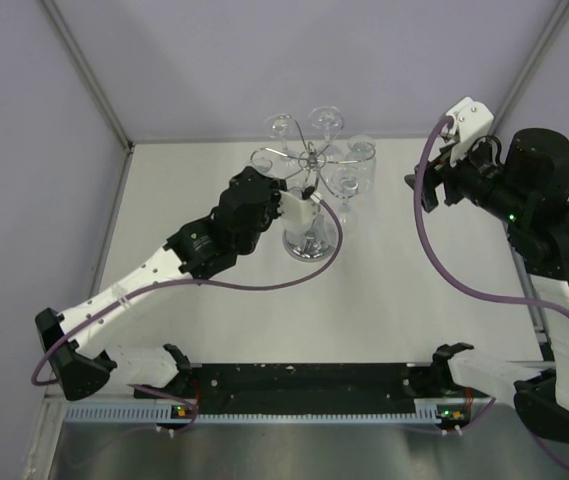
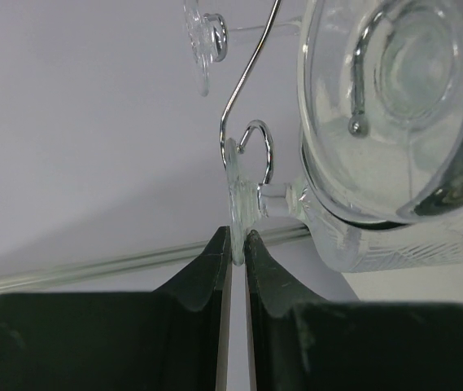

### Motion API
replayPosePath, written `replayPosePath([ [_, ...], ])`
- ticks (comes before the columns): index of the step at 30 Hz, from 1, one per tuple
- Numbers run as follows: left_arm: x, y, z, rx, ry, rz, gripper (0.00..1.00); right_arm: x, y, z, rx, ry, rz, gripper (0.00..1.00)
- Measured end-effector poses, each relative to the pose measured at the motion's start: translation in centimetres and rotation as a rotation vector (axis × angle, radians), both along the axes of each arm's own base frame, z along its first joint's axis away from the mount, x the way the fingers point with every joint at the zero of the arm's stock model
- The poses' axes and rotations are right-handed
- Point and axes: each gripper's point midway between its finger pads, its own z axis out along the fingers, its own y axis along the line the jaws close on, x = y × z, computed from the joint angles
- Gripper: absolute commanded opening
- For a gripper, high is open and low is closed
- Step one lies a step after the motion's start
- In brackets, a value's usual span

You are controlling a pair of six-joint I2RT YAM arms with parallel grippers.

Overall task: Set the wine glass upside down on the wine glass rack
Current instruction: Turn the wine glass upside down at the wine rack.

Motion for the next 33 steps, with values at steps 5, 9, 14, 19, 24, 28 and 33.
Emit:
replayPosePath([
  [5, 0.4, -0.5, 0.4, 0.015, -0.012, -0.007, 0.0, 0.1, 0.0, -0.6, -0.006, 0.015, -0.001, 0.76],
  [9, 0.6, -0.7, 1.0, 0.016, -0.027, -0.011, 0.0, 0.1, 0.0, -0.6, -0.006, 0.015, -0.001, 0.76],
  [14, 0.9, -1.3, 1.0, 0.034, -0.03, -0.021, 0.0, 0.1, 0.0, -0.6, -0.006, 0.014, -0.002, 0.76],
  [19, 1.4, -2.4, 1.0, 0.047, -0.031, -0.043, 0.0, 0.1, 0.0, -0.6, -0.006, 0.015, -0.003, 0.76],
  [24, 1.7, -2.9, 1.4, 0.045, -0.037, -0.054, 0.0, 0.2, 0.0, -0.9, -0.01, 0.022, -0.005, 0.76],
  [28, 1.9, -3.2, 1.3, 0.055, -0.035, -0.056, 0.0, 0.2, 0.0, -1.3, -0.014, 0.032, -0.006, 0.76],
  [33, 2.6, -3.5, 1.3, 0.063, -0.035, -0.05, 0.0, 0.3, 0.0, -1.3, -0.014, 0.031, -0.006, 0.76],
])
